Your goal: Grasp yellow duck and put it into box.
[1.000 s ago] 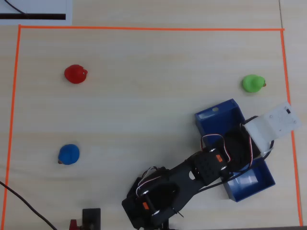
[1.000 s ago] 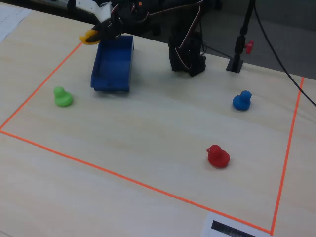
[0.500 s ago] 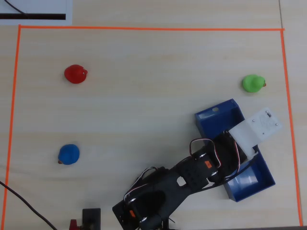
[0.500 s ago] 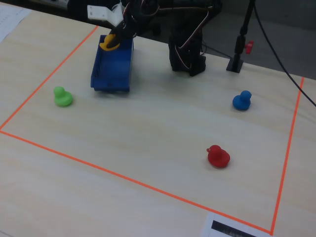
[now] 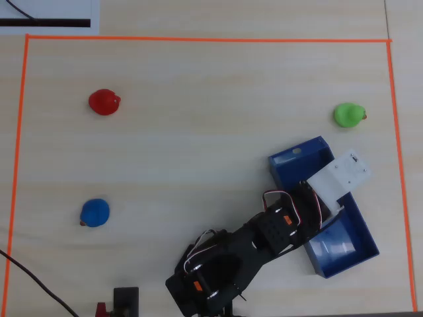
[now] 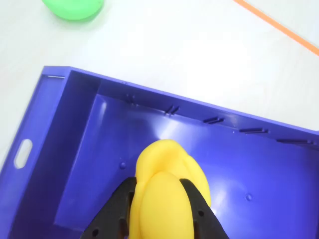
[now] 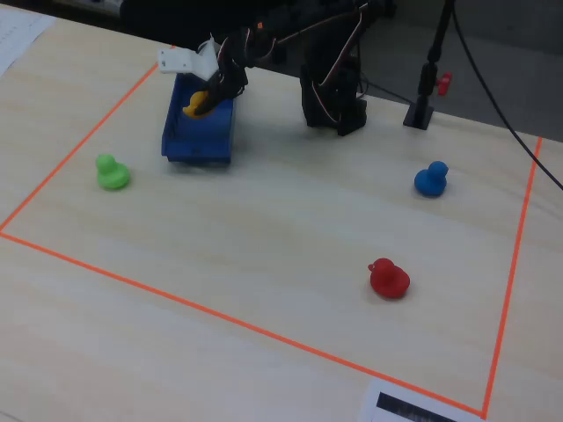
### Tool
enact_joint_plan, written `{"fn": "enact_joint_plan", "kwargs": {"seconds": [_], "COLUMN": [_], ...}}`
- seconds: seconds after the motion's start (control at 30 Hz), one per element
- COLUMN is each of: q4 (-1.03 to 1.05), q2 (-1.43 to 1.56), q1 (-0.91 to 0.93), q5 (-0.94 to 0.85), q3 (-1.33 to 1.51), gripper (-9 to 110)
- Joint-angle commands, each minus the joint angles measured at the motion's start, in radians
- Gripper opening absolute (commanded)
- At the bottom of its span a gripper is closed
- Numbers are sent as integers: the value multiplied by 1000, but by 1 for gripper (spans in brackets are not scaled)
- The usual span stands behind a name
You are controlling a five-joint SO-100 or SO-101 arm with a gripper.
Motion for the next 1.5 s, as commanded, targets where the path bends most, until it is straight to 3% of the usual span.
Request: {"fn": "enact_joint_plan", "kwargs": {"seconds": [0.0, 0.13, 0.57, 0.8, 1.0, 1.23, 1.47], "q4": [-64, -97, 104, 114, 137, 348, 586], "q2": [-8, -12, 25, 28, 49, 130, 437], "q1": [0, 12, 20, 41, 31, -95, -466], "q5": [-17, -29, 9, -18, 18, 149, 288], "q3": [5, 21, -149, -155, -207, -387, -285], "gripper": [2, 15, 23, 42, 47, 49, 53]}}
